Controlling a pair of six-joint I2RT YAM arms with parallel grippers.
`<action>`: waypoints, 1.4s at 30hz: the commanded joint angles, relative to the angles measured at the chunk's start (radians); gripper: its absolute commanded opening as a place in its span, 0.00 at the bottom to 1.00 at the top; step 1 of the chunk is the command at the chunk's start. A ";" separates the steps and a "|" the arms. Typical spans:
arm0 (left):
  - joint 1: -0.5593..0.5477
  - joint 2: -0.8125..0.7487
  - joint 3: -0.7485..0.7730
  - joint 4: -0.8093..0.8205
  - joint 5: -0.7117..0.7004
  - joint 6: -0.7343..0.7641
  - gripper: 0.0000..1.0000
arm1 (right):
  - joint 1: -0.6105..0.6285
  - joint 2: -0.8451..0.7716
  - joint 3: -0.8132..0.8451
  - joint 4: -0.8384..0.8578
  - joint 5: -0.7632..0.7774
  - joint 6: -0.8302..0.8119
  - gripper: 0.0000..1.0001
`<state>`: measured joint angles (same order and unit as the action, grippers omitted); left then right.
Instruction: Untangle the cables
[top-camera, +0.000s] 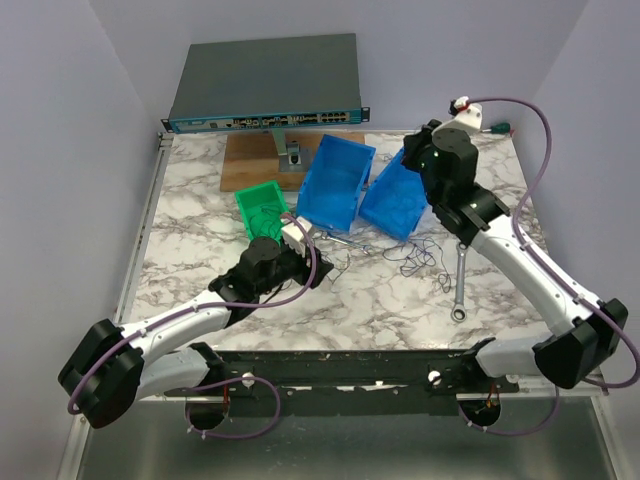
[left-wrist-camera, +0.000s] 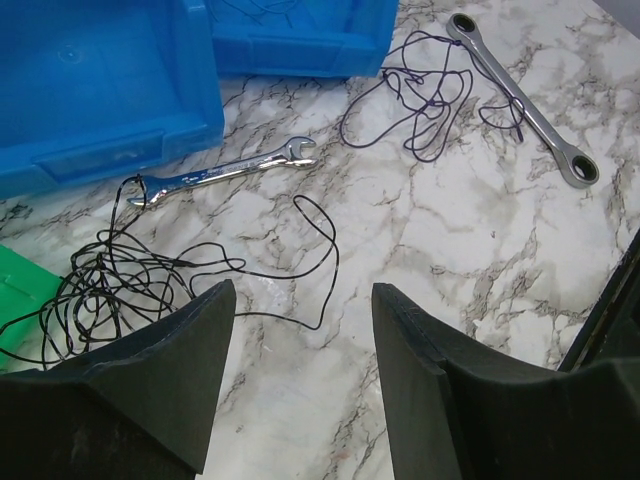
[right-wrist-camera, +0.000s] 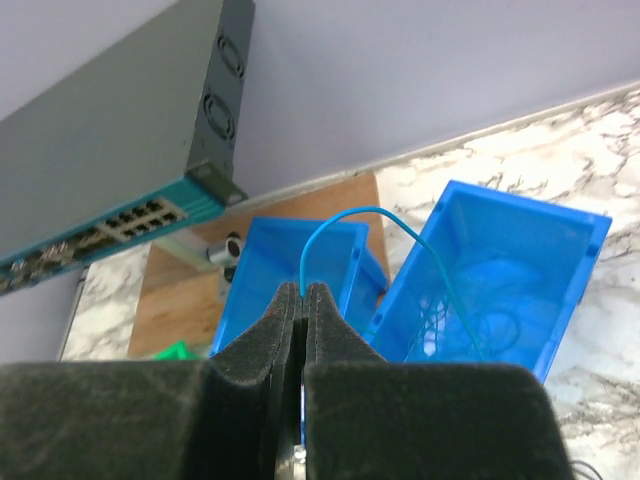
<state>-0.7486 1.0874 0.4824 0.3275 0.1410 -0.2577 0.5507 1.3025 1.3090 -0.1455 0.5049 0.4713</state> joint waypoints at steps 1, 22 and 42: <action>-0.006 -0.012 0.016 0.002 -0.034 0.003 0.58 | 0.002 0.088 0.063 0.057 0.131 -0.060 0.01; -0.006 -0.021 0.015 -0.005 -0.057 0.006 0.58 | -0.060 0.316 -0.014 0.148 0.180 -0.088 0.01; -0.006 -0.050 0.005 -0.011 -0.066 0.008 0.58 | -0.110 0.510 0.111 -0.036 -0.041 -0.075 0.69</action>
<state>-0.7486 1.0615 0.4824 0.3115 0.0971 -0.2573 0.4438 1.8568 1.4387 -0.1745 0.5110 0.3904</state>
